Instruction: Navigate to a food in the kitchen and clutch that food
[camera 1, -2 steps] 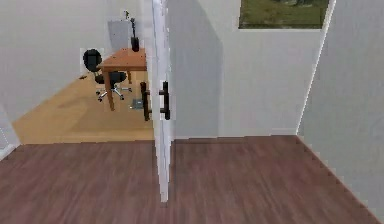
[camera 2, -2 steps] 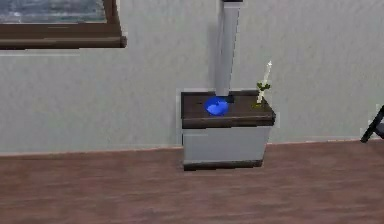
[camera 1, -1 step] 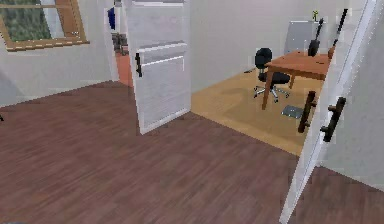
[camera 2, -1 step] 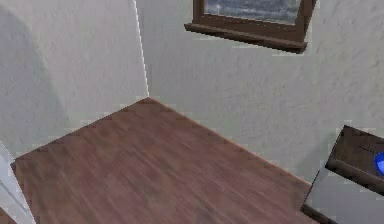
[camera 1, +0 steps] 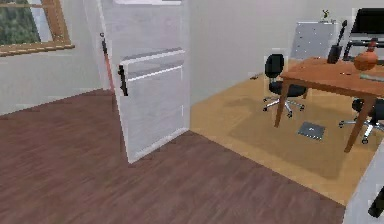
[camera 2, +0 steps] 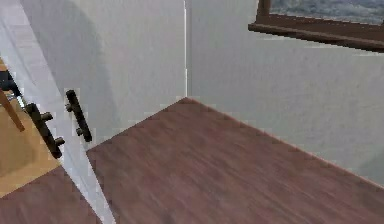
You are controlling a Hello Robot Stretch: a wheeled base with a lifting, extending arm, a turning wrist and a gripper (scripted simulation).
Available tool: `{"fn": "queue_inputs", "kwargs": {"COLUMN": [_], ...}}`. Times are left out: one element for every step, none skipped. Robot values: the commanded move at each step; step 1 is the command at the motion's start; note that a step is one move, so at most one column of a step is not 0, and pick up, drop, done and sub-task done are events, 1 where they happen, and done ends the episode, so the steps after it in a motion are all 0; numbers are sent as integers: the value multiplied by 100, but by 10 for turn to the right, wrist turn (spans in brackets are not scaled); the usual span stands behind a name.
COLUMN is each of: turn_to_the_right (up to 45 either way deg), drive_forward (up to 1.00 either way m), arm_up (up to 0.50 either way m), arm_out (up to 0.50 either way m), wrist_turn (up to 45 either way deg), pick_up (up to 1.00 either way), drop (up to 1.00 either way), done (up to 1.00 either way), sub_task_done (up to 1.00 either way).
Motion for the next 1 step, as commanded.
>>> {"fn": "queue_inputs", "kwargs": {"turn_to_the_right": [210], "drive_forward": [0], "arm_up": [0], "arm_out": [0], "wrist_turn": [0], "pick_up": [0], "drop": [0], "done": [0], "sub_task_done": [0]}}
